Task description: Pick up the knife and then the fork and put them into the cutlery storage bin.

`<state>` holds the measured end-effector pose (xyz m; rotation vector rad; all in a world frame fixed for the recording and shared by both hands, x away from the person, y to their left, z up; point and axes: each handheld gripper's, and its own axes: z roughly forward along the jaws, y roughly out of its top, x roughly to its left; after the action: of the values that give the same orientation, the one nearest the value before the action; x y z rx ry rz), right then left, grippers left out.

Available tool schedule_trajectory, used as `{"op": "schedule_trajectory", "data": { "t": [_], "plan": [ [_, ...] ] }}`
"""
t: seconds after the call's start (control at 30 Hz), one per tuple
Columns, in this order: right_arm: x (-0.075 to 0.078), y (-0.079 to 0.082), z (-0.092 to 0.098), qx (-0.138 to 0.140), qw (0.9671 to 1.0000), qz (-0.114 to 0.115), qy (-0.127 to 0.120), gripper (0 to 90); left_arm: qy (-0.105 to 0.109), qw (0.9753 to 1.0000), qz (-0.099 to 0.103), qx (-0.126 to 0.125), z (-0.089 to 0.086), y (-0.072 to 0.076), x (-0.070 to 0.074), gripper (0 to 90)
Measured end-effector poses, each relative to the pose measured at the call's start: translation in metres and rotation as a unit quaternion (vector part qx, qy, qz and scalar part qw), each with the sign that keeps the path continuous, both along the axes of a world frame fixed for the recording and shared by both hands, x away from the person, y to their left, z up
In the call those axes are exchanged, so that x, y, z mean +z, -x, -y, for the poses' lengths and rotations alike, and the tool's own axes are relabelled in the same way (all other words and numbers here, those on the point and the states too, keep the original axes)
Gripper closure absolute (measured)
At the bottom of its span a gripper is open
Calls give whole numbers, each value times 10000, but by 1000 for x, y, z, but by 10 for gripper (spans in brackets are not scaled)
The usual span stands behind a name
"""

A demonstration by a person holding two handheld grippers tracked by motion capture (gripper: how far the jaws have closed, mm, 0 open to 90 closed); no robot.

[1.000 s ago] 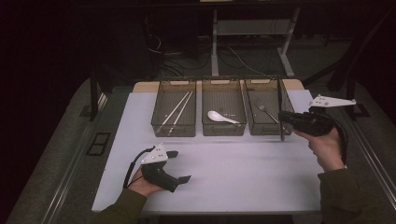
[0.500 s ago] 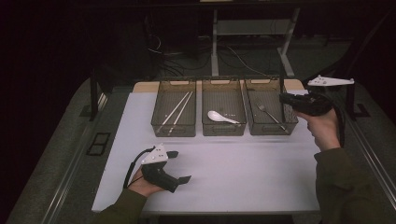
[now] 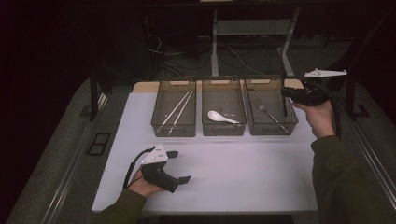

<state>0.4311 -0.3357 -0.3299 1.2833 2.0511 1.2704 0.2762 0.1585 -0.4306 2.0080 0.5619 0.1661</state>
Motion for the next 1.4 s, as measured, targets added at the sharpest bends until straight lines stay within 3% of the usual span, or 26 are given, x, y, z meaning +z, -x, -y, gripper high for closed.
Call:
{"op": "schedule_trajectory", "data": {
  "t": [0.33, 0.77, 1.13, 1.4],
  "plan": [
    [-25, -13, 2, -66, 9980, -494, 379, 800, -6, 10000, 13, -27, 0, 0, 0, 0],
    [-49, -20, 2, -83, 9898, -1172, 809, 799, -8, 10000, 5, -36, 0, 0, 0, 0],
    [-57, -28, -7, -82, 9837, -1449, 1057, 798, -18, 10000, 10, -48, 1, 0, 0, 0],
    [-63, -33, -19, 6, 9794, -1528, 1321, 781, -17, 10000, 10, -49, 1, 0, 0, 0]
  ]
}}
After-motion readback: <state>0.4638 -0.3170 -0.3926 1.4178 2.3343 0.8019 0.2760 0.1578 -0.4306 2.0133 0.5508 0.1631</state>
